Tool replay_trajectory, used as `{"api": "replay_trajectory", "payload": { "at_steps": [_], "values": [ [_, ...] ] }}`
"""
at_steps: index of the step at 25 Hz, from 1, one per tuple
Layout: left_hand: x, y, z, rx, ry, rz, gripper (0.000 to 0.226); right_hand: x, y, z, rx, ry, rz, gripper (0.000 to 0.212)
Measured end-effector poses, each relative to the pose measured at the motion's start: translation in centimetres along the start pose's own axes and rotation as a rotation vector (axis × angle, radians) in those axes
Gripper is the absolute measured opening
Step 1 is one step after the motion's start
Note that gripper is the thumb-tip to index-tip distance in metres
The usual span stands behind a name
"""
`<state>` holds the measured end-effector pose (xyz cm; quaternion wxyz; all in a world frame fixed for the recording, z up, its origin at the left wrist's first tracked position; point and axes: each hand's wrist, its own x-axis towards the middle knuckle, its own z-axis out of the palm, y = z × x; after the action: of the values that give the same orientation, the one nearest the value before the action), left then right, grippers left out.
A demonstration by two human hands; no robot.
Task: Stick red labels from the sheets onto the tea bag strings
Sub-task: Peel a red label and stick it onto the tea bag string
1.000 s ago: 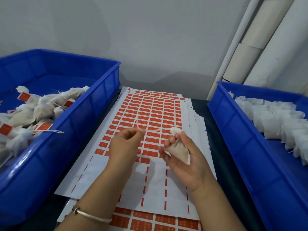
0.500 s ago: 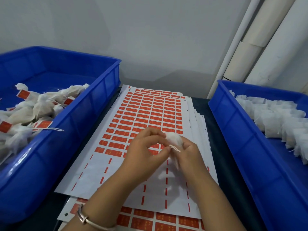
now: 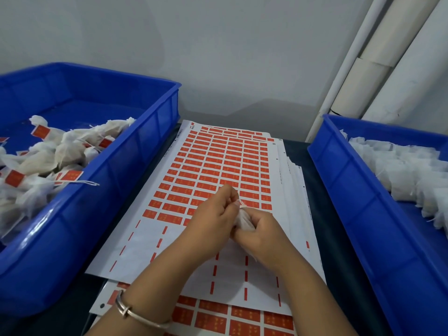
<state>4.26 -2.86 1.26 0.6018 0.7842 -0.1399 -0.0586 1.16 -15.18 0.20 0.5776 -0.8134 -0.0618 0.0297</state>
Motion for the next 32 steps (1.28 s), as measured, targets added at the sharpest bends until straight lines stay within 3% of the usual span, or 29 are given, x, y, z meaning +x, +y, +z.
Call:
{"api": "replay_trajectory", "payload": {
  "at_steps": [5, 8, 12, 16, 20, 26, 28, 30, 32],
  "values": [
    [0.3, -0.5, 0.8, 0.056, 0.067, -0.041, 0.018, 0.3, 0.3, 0.6, 0.029, 0.105, -0.004, 0.019],
    [0.6, -0.7, 1.1, 0.015, 0.133, -0.12, 0.019, 0.5, 0.3, 0.5, 0.015, 0.174, 0.011, 0.03],
    [0.8, -0.4, 0.9, -0.168, 0.184, -0.242, 0.019, 0.2, 0.2, 1.3, -0.149, 0.35, -0.163, 0.03],
    [0.7, -0.1, 1.0, -0.242, 0.186, -0.324, 0.021, 0.4, 0.9, 1.2, -0.366, 0.558, -0.335, 0.017],
    [0.7, -0.2, 1.0, -0.276, 0.171, -0.396, 0.02, 0.7, 1.2, 0.8, -0.469, 0.514, -0.358, 0.02],
    [1.4, -0.1, 0.8, -0.404, 0.152, -0.417, 0.008, 1.0, 1.4, 0.7, -0.405, 0.45, -0.139, 0.011],
    [1.4, -0.3, 0.4, -0.455, 0.102, -0.389, 0.022, 0.9, 0.9, 0.6, -0.26, 0.434, -0.02, 0.002],
    [1.3, -0.4, 0.1, -0.421, 0.046, -0.339, 0.034, 1.0, 0.5, 0.3, -0.069, 0.433, 0.094, 0.008],
    [1.2, -0.4, -0.3, -0.417, 0.092, -0.321, 0.033, 1.1, 0.2, -0.1, 0.168, 0.395, 0.206, 0.01]
  ]
}}
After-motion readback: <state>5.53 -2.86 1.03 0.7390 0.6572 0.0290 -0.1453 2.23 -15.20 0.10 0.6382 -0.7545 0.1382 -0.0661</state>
